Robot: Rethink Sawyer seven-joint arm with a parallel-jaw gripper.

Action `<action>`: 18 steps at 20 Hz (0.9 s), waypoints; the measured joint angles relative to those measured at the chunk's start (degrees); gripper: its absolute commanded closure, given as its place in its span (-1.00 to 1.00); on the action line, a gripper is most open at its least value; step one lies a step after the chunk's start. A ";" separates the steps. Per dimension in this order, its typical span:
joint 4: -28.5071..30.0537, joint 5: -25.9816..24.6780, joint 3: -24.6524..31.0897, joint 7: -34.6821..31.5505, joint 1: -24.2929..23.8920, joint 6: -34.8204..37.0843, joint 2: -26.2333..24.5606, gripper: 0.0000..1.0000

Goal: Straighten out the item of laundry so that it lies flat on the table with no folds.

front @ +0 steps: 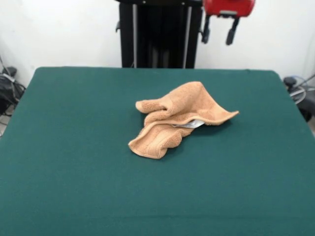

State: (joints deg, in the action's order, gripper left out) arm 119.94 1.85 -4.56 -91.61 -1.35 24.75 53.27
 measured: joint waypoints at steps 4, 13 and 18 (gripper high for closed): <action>-0.02 0.01 0.83 0.00 -1.77 -2.78 -2.24 -1.00; -0.02 0.05 1.88 0.00 -5.84 -12.91 -8.44 -1.00; -0.02 0.04 1.99 0.00 -6.12 -14.00 -10.02 -1.00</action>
State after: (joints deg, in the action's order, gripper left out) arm 119.92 1.89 -2.57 -91.61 -7.47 10.75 43.25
